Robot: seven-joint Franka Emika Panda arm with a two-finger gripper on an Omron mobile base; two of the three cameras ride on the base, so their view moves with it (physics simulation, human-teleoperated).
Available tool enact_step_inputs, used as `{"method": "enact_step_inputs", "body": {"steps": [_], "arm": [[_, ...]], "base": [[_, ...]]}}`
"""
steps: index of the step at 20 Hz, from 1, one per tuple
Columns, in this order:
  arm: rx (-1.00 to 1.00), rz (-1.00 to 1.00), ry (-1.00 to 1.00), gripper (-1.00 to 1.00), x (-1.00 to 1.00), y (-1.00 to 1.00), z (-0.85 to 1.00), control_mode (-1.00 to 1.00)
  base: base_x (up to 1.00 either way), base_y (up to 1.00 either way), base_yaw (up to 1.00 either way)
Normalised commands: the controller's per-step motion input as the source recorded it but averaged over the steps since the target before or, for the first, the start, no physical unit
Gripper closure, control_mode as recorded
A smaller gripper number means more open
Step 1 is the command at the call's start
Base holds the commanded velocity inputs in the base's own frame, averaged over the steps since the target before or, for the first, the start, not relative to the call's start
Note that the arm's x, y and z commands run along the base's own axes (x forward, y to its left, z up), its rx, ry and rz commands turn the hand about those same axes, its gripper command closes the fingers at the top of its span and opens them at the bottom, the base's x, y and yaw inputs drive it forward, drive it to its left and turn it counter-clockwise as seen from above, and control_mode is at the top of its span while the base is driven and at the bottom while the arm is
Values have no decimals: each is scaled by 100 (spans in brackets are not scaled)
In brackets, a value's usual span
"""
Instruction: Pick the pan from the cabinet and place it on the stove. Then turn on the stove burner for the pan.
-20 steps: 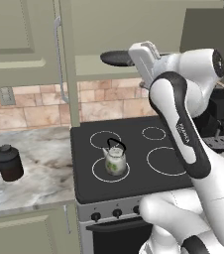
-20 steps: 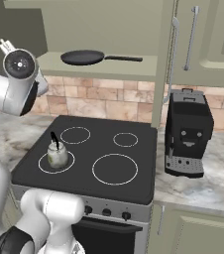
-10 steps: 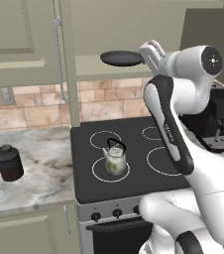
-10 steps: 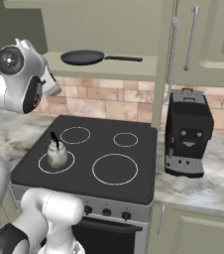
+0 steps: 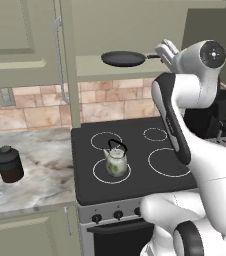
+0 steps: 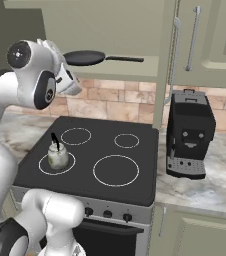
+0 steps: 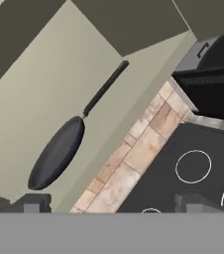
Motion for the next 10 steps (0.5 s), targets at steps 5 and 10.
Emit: {"method": "enact_step_inputs", "body": {"steps": [5,10], "arm": [[-8,-16,3,-100,26,-38,0,-100],[-5,-13,4,-100,32,-23,0,-100]], "base": [[0,0,0],[0,0,0]]}}
